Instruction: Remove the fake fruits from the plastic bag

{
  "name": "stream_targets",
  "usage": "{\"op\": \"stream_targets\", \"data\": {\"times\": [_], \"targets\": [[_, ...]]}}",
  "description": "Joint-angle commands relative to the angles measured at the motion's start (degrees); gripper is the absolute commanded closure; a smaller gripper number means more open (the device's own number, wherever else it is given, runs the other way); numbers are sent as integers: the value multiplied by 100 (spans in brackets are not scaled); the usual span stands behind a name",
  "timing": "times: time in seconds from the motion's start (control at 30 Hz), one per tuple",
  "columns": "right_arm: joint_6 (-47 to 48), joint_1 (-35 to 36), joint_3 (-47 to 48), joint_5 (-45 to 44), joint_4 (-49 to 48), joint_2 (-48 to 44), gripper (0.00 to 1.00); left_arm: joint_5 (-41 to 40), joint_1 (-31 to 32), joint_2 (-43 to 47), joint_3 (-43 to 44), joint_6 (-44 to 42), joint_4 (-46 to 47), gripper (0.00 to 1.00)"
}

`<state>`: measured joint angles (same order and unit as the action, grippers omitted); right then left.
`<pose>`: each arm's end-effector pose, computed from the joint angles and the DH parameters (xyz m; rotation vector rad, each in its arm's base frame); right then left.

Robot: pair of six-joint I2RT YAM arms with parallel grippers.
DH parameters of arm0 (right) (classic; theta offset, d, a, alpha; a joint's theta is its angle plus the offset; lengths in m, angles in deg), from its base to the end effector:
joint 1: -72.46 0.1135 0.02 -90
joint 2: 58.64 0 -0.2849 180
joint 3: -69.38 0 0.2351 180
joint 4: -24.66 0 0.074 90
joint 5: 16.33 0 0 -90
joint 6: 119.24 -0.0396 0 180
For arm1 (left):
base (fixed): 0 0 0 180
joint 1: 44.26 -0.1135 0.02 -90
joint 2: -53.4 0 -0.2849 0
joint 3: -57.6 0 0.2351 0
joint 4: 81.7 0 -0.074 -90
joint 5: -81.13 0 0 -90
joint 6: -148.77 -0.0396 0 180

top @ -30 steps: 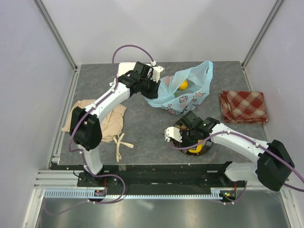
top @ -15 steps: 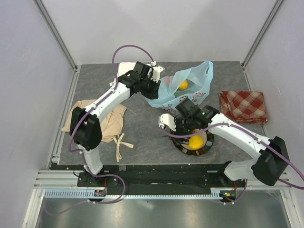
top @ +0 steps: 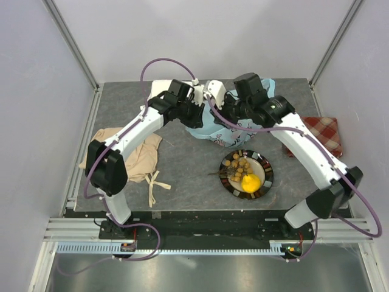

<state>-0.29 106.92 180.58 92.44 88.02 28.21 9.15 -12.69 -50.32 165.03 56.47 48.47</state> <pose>0.2444 0.1832 0.4247 -1.3245 1.8090 0.4202 0.3340 -0.2196 0.3250 0.8484 2.2583 -0.6144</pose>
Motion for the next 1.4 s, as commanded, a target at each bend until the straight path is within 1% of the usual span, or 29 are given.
{"op": "stream_targets", "data": {"times": [0.0,0.07,0.1,0.13,0.17,0.2,0.27,0.3,0.37,0.43,0.5,0.57,0.6,0.67,0.7,0.73,0.77,0.8,0.83,0.87,0.93,0.97,1.0,1.07,1.13,1.17,1.27,1.3,1.37], "targets": [[-65,-289,-132,-890,-1111,815,68,289,-11,441,-211,450,86,80],[-265,-456,-290,-971,-1393,1201,71,377,-11,414,-255,511,51,87],[-337,-675,-334,-1023,-1491,1473,75,465,-11,397,-255,512,42,97],[-398,-782,-430,-1033,-1570,1580,77,465,-11,362,-273,512,33,98],[-477,-887,-492,-1059,-1832,1676,79,465,-11,353,-316,521,33,98],[-504,-1088,-675,-1094,-2008,1799,79,361,-11,335,-343,521,33,98],[-539,-1222,-748,-1129,-2342,1897,79,185,-11,405,-439,503,51,99],[-522,-1335,-713,-1129,-2361,1984,80,-129,-11,432,-466,520,51,99],[-461,-1406,-704,-1182,-2344,2020,79,-438,-11,537,-492,573,59,99],[-416,-1503,-791,-1252,-2353,1889,77,-956,-11,625,-501,678,42,99],[-443,-1652,-949,-1086,-2353,1600,76,-1308,-20,704,-466,828,-19,98],[-347,-1679,-1037,-1024,-2362,1511,75,-1423,-20,765,-492,950,-63,98],[-303,-1688,-1055,-1085,-2344,1545,75,-1729,-20,888,-562,1038,-64,99],[-197,-1697,-1082,-1374,-2292,1703,75,-2257,-20,1055,-877,1371,146,98],[-188,-1749,-1125,-1419,-2274,1852,75,-2651,-20,1247,-984,1460,243,98],[-188,-1793,-1160,-1411,-2274,1905,75,-2794,-11,1336,-1089,1548,514,99],[-249,-1846,-1169,-1384,-2291,1949,73,-2882,-11,1441,-1316,1619,690,99],[-302,-1951,-1135,-1158,-2317,2011,70,-2901,-19,1556,-1432,1619,858,99],[-372,-1986,-1073,-1017,-2344,2055,65,-2875,-20,1583,-1598,1584,1146,98],[-459,-2013,-977,-893,-2396,2108,53,-2874,-11,1557,-1617,1541,1201,98],[-600,-2004,-600,-717,-2467,2353,43,-2988,-19,1365,-1530,1549,1228,98],[-732,-2004,-433,-699,-2484,2467,34,-2980,-20,1320,-1486,1471,1263,98],[-820,-2004,-127,-699,-2493,2738,30,-2945,-20,1267,-1451,1435,1298,98],[-987,-2022,165,-813,-2528,3012,23,-2945,-11,1153,-1346,1356,1351,98],[-1242,-2022,622,-909,-2529,3408,22,-2927,-20,1091,-1267,1294,1386,98],[-1321,-2048,754,-944,-2537,3531,19,-2918,-20,1013,-1257,1233,1430,98],[-1506,-2057,1307,-945,-2407,4023,14,-2691,-19,854,-1143,1058,1457,98],[-1524,-2057,1579,-953,-2345,4285,14,-2533,-20,810,-1108,1022,1431,98],[-1533,-2066,1791,-1006,-2186,4628,14,-2401,-20,757,-1029,1030,1439,97]]}}
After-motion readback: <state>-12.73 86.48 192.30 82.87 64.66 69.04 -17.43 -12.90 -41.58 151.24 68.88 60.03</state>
